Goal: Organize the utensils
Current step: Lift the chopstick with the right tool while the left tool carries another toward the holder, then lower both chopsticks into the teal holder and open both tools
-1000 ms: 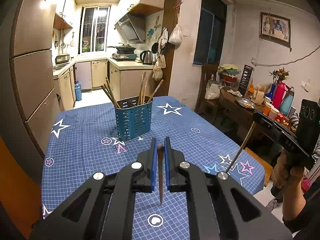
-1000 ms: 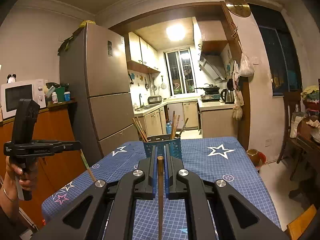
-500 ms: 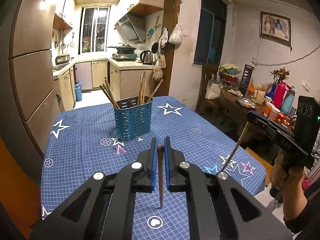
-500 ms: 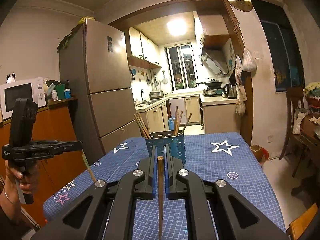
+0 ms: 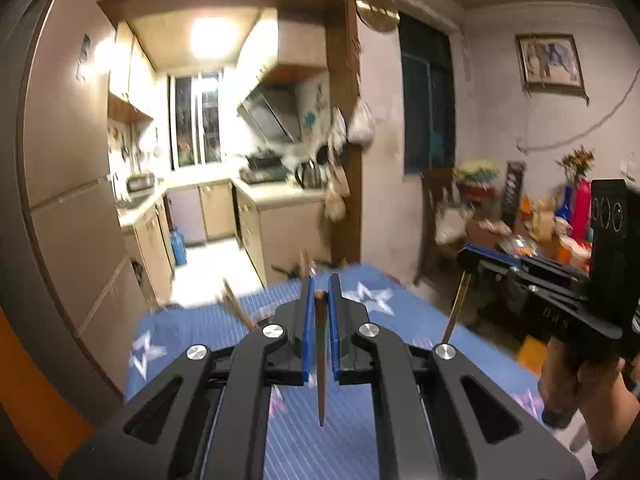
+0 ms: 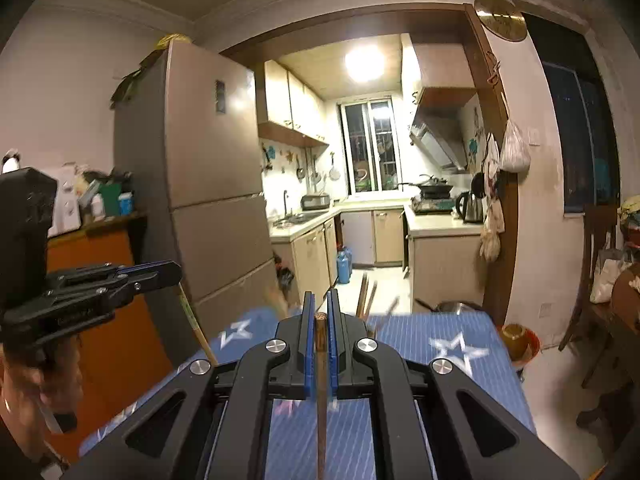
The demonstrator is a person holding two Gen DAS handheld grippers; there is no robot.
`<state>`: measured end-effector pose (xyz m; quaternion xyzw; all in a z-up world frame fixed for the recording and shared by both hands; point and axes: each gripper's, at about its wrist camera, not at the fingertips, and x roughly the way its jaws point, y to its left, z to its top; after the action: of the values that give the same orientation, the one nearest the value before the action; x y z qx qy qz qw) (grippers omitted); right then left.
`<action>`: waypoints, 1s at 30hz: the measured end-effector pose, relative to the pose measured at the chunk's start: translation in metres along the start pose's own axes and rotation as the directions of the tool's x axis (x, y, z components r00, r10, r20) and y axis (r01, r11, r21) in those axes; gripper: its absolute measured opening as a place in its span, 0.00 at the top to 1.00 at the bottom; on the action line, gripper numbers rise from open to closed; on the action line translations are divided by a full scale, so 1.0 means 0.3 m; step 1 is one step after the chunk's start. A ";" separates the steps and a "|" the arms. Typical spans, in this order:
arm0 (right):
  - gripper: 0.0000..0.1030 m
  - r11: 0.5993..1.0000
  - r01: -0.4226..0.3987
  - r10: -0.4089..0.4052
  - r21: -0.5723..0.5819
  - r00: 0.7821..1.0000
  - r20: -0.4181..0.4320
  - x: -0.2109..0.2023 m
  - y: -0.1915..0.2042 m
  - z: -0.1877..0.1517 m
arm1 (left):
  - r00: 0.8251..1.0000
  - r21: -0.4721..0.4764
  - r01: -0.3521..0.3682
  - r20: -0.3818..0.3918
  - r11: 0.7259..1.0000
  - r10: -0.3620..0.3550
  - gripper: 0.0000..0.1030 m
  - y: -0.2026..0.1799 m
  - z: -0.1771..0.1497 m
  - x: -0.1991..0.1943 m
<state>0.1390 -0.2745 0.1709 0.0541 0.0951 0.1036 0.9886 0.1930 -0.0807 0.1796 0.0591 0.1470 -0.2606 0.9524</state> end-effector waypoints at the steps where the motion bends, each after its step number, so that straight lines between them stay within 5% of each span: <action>1: 0.93 1.000 0.007 -0.007 0.005 1.000 0.013 0.042 -0.005 0.049 | 1.000 -0.007 -0.014 0.015 1.000 0.014 0.95 0.013 0.036 0.024; 7: 0.93 0.998 0.059 -0.057 -0.017 0.995 0.087 0.251 -0.011 0.242 | 0.995 -0.013 -0.056 0.086 0.998 0.057 0.95 0.053 0.181 0.168; 13: 0.93 0.995 0.101 -0.100 -0.014 0.991 0.086 0.480 -0.051 0.307 | 0.993 -0.050 -0.088 0.078 0.995 0.092 0.95 0.133 0.207 0.347; 28: 0.92 0.996 0.093 -0.093 -0.004 0.992 -0.084 0.847 -0.116 0.103 | 0.983 -0.087 -0.169 -0.085 0.982 0.161 0.94 0.227 -0.027 0.634; 30: 0.76 0.996 0.084 -0.085 -0.014 0.991 -0.104 0.866 -0.112 0.083 | 0.979 -0.097 -0.183 -0.108 0.978 0.173 0.88 0.238 -0.053 0.636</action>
<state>0.3999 -0.2535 0.1451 0.0397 0.1481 0.0646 0.9861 0.3823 -0.1077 0.1077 0.0342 0.2018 -0.1626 0.9652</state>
